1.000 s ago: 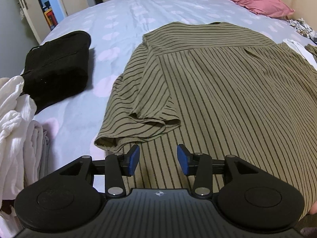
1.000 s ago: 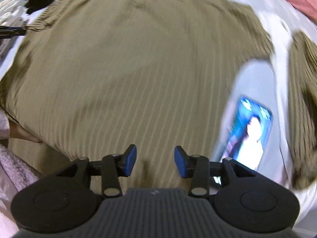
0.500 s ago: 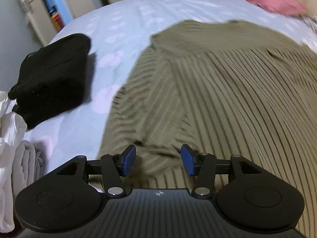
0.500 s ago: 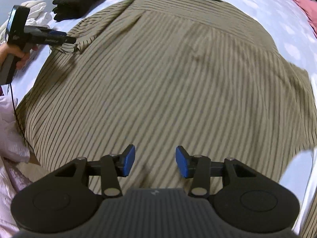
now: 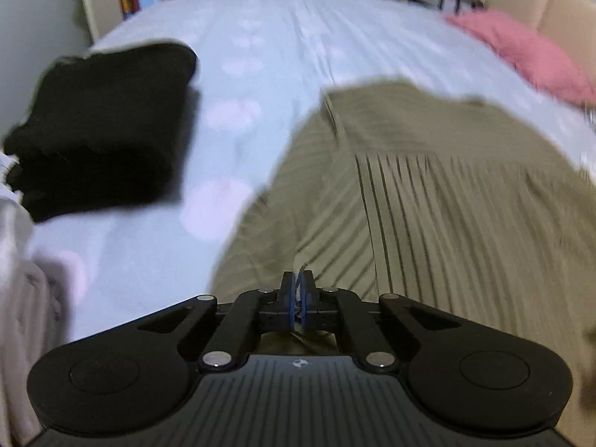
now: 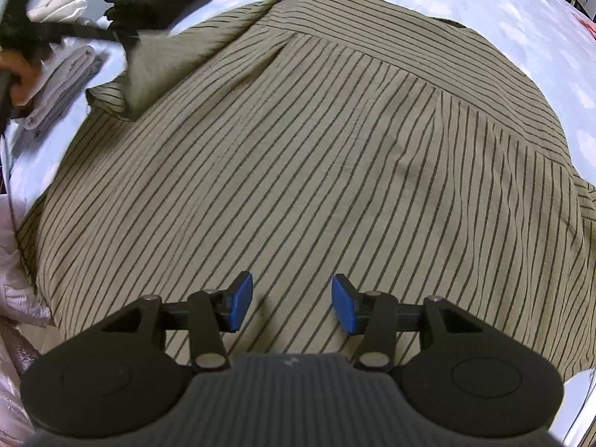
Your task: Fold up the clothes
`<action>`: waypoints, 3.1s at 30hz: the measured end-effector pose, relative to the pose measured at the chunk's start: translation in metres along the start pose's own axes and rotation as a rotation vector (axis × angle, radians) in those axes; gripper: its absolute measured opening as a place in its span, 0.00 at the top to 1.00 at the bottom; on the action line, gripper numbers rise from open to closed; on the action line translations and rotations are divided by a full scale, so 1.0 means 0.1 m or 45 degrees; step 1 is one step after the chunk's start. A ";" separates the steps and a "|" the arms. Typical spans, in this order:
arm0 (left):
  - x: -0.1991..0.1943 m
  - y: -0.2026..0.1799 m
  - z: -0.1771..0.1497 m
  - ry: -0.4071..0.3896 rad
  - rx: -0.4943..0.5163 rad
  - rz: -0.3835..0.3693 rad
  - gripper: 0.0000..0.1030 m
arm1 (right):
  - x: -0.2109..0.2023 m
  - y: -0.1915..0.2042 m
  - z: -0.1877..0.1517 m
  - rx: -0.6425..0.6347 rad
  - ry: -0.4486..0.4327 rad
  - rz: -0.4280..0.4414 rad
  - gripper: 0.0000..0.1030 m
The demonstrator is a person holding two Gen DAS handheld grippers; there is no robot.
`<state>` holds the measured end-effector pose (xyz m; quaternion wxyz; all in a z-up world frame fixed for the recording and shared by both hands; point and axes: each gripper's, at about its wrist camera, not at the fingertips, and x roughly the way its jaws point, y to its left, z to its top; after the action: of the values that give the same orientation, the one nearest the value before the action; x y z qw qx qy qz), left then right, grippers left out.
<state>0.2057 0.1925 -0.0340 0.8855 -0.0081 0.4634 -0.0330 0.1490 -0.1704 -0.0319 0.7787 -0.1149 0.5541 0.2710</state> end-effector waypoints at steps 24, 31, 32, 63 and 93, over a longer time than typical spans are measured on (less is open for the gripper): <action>-0.35 0.69 1.61 -0.211 0.001 0.534 0.99 | 0.12 0.00 0.36 -0.034 -0.060 0.024 0.51; -0.20 0.78 1.51 -0.162 0.013 0.542 0.99 | 0.13 0.02 0.34 -0.039 -0.053 0.024 0.51; -0.19 0.78 1.50 -0.154 0.007 0.528 0.99 | 0.14 0.02 0.34 -0.042 -0.050 0.023 0.51; 0.62 -0.83 1.58 0.176 0.264 -0.058 0.83 | 0.10 0.17 0.36 -0.113 -0.061 0.058 0.51; 0.18 -0.44 -0.27 -0.014 0.487 -0.070 0.86 | 0.06 0.44 0.31 -0.199 -0.044 0.050 0.43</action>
<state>0.1912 0.1477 -0.0619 0.8721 0.1474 0.4436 -0.1446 0.1507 -0.1173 -0.0214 0.7714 -0.1597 0.5198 0.3304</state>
